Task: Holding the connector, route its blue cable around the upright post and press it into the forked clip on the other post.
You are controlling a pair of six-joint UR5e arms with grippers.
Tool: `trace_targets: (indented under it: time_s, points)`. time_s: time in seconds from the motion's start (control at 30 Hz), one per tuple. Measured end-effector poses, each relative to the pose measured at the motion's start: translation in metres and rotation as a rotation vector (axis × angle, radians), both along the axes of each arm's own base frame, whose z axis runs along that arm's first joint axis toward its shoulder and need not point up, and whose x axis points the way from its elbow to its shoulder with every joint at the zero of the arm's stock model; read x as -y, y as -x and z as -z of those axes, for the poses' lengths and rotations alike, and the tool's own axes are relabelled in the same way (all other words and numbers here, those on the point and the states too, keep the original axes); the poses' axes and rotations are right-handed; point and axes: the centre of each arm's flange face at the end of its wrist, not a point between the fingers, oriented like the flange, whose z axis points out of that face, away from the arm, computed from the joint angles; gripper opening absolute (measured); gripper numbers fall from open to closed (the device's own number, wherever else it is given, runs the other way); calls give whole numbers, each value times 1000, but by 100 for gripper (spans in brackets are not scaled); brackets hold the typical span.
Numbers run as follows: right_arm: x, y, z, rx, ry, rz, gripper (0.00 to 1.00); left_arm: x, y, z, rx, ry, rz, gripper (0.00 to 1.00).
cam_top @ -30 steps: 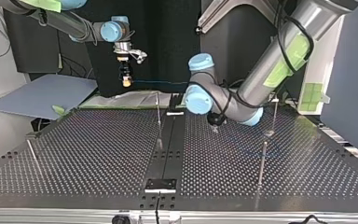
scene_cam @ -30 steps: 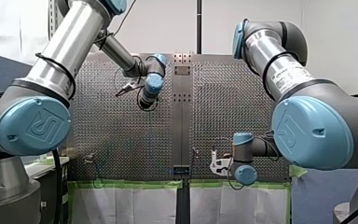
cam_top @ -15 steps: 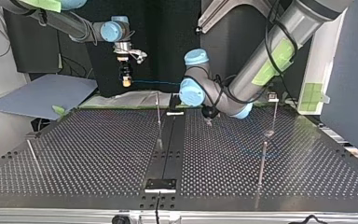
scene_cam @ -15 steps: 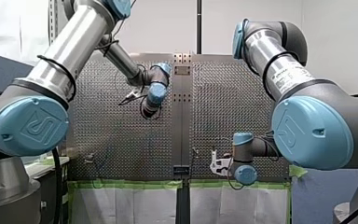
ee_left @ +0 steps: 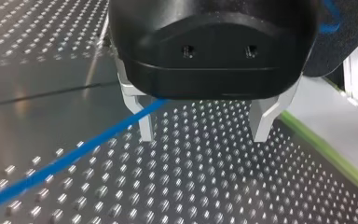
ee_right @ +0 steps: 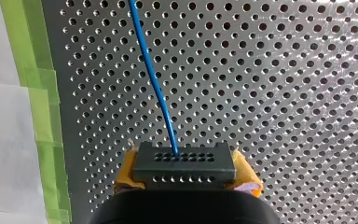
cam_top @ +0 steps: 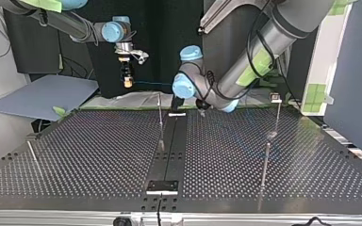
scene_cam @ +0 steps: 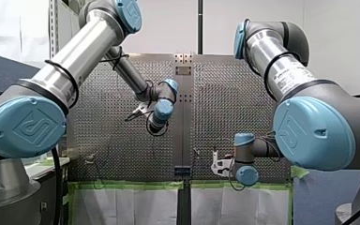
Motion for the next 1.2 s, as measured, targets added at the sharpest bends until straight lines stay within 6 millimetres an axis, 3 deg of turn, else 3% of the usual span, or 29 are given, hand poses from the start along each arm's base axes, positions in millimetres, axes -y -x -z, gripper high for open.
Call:
trace_targets:
  time_s: [0.47, 0.7, 1.2]
  points:
    - [0, 0, 0, 2, 0, 0, 0, 0, 19, 78, -75, -38, 14, 100]
    - [0, 0, 0, -1, -3, 0, 0, 10, 29, 111, -92, -17, 40, 100]
    - [-1, 0, 1, -4, -8, -2, 0, 28, 45, 153, -123, 36, 98, 100]
